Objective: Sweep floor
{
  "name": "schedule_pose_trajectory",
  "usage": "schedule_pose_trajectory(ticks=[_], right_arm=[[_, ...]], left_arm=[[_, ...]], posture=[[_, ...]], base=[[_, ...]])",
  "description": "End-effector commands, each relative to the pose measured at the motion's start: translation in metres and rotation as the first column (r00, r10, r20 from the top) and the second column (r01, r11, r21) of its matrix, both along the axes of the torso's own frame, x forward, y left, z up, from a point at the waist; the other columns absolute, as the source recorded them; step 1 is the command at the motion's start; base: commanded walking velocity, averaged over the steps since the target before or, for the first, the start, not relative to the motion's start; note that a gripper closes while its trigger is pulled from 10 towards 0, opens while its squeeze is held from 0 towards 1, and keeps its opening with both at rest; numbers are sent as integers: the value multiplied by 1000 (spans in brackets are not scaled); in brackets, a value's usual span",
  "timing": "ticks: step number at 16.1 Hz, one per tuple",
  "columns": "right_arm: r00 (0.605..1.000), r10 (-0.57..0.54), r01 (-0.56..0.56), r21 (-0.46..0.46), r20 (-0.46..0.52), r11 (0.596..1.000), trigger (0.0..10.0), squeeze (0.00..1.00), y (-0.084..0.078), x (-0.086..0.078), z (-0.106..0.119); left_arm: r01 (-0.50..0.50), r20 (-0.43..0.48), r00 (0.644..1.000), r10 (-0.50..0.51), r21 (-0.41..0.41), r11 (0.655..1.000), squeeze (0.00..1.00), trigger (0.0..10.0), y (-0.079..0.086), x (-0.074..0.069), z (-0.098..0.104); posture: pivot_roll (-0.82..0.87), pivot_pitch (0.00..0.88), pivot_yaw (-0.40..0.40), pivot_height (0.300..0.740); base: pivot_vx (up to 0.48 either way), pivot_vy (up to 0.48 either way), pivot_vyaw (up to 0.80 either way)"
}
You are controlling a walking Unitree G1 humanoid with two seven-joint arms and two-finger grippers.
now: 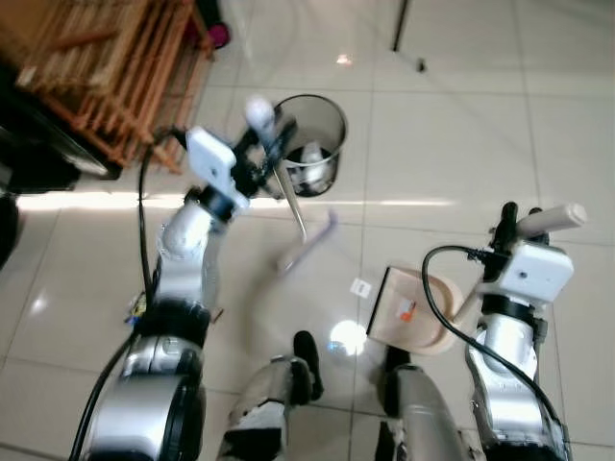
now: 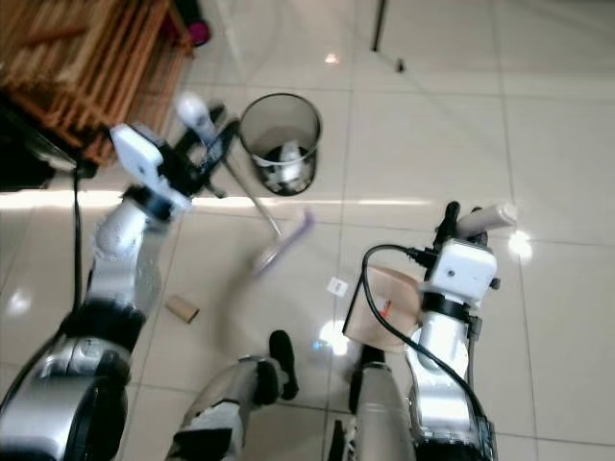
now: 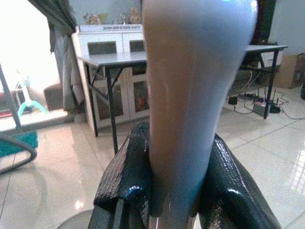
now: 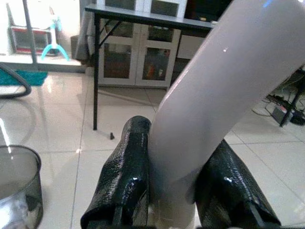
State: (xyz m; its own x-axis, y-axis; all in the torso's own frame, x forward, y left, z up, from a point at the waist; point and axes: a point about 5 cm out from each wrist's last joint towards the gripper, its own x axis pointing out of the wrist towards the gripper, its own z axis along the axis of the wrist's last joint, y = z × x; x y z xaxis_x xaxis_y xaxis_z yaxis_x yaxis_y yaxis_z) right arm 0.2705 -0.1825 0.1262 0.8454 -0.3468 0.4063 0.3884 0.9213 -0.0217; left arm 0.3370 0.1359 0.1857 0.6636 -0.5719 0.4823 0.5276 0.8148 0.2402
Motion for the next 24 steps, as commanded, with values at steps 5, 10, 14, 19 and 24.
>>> schedule_pose_trajectory(ticks=[5,10,14,19,24], right_arm=[[991,87,-75,110,-103,991,10000,0,24,19,-25],[993,60,-39,207,-99,978,10000,0,13,27,-30],[998,37,-23,267,-50,963,10000,0,-4,34,-18],[997,63,-69,144,48,987,10000,0,-37,33,29],[988,125,-125,5,-86,992,10000,0,-29,21,34]], left_arm=[[-149,-45,988,149,11,989,0,10000,29,-25,-6],[-217,-92,972,215,-16,976,0,10000,36,-23,1],[-231,-181,960,214,-76,970,0,10000,32,-20,-1],[-326,-275,906,322,31,945,0,10000,37,-24,-6],[-362,-276,881,385,131,923,0,10000,30,-37,-21]], posture=[[102,296,120,740],[86,264,119,740],[47,254,123,740],[3,242,94,740],[6,228,86,740]], base=[[0,0,0],[0,0,0],[0,0,0],[0,0,0],[0,0,0]])
